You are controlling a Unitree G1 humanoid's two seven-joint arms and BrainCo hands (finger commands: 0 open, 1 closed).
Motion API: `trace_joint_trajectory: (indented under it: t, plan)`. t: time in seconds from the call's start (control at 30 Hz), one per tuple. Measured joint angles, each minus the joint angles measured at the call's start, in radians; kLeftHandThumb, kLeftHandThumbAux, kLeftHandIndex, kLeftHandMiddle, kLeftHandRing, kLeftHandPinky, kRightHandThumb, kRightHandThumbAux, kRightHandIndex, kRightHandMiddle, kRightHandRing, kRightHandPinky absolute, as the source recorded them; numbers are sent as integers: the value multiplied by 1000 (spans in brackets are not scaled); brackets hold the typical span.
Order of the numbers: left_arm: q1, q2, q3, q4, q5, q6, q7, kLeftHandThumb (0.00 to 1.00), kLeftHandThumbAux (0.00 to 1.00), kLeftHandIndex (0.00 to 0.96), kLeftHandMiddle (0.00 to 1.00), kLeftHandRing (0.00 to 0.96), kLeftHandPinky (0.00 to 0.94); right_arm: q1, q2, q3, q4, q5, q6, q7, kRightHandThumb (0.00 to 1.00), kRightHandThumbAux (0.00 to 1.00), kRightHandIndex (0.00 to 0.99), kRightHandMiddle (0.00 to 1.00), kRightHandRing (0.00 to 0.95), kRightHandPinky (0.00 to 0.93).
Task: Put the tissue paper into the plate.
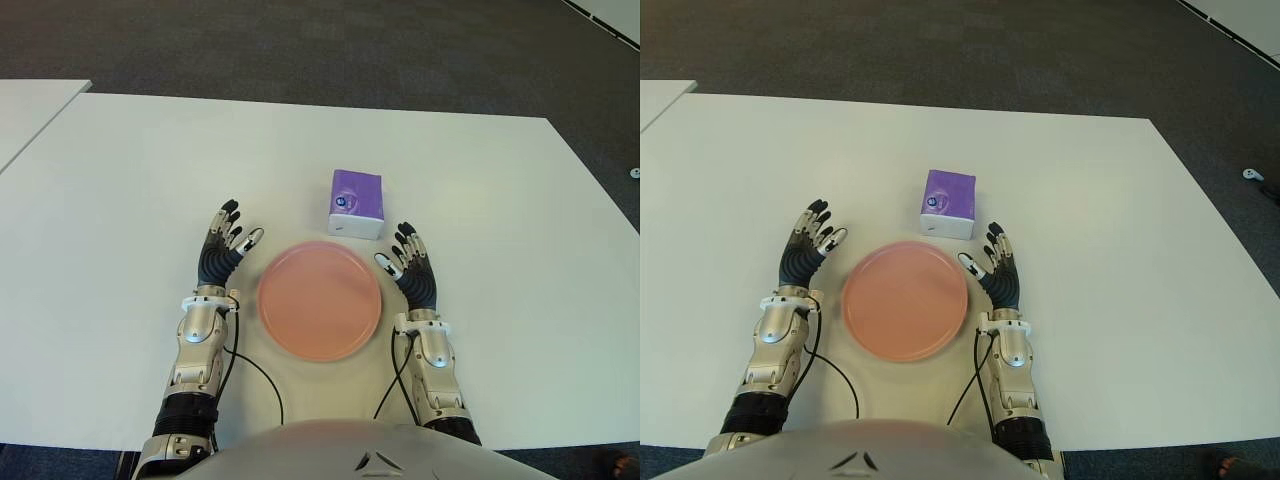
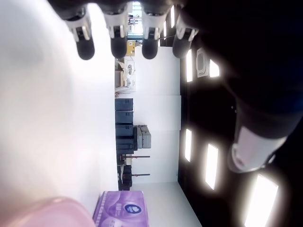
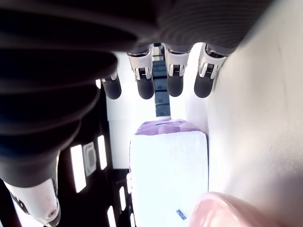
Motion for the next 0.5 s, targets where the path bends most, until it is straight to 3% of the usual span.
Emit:
trace_joint_trajectory:
  t: [0.5]
  plan:
    - [0, 0, 0, -1, 8, 0, 6, 0, 656, 25, 27, 0, 0, 0, 0, 0, -1, -1, 0, -2, 40, 681, 0, 0, 0, 0]
